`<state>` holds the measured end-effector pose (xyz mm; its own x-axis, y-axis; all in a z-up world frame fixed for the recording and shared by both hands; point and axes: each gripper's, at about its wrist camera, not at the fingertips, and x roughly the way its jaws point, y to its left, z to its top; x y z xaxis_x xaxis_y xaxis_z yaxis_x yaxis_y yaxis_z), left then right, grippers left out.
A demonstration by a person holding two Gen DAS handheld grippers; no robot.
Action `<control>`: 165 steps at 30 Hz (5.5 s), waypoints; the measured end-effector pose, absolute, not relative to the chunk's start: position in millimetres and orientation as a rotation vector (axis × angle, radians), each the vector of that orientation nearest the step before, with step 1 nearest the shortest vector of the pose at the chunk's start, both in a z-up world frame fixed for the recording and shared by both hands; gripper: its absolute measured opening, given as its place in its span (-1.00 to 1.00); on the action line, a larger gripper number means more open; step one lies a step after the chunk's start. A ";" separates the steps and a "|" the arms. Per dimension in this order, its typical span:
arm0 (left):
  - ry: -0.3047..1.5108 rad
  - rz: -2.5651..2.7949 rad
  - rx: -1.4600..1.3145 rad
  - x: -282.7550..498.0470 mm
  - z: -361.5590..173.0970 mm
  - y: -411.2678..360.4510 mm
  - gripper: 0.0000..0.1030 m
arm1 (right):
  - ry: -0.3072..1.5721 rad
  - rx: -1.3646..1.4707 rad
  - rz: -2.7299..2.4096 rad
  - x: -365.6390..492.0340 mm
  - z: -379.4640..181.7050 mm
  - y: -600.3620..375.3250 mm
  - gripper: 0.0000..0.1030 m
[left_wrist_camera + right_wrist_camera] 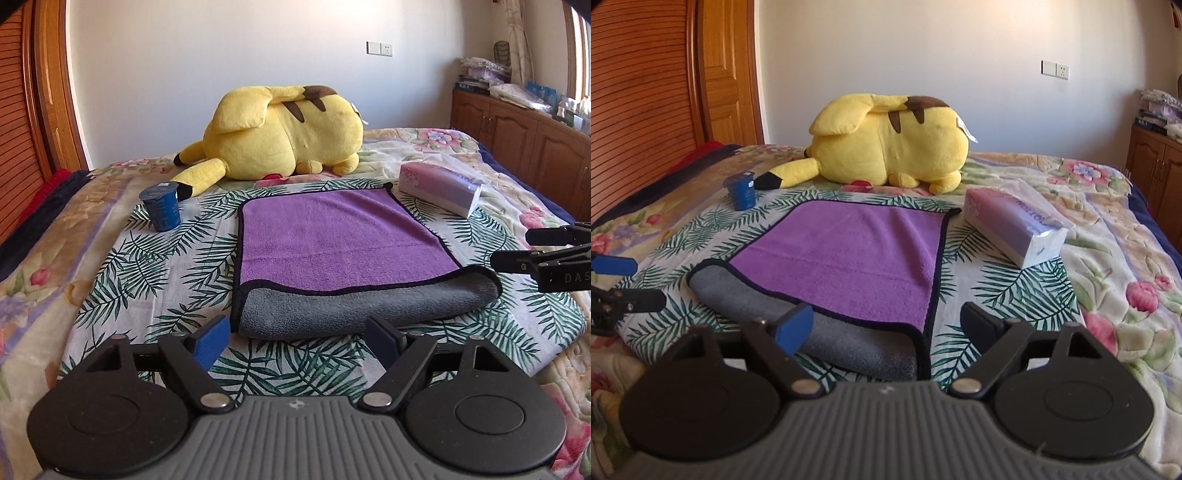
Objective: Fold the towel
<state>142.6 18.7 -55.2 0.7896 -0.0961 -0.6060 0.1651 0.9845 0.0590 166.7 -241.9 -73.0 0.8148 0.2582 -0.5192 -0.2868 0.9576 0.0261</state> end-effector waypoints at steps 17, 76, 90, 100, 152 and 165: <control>0.664 -0.149 0.128 179.9 -70.3 30.8 -0.06 | 0.613 -0.052 0.321 193.9 -88.5 -242.0 0.59; 0.784 -0.167 0.057 226.5 -108.8 56.3 -1.00 | 0.849 -0.037 0.412 227.5 -115.8 -254.1 -0.56; 0.672 -0.199 0.042 216.3 -80.8 52.1 -1.00 | 0.718 -0.006 0.422 224.1 -100.1 -261.6 -0.91; 0.638 -0.196 0.015 223.4 -71.8 53.0 -1.00 | 0.649 -0.004 0.421 225.0 -94.0 -259.8 -0.92; 0.392 -0.232 0.103 249.9 1.0 37.3 -1.00 | 0.321 -0.207 0.402 244.9 -38.7 -250.0 -0.92; 0.346 -0.206 0.167 274.5 2.8 34.9 -1.00 | 0.285 -0.237 0.398 278.2 -32.1 -242.4 -0.92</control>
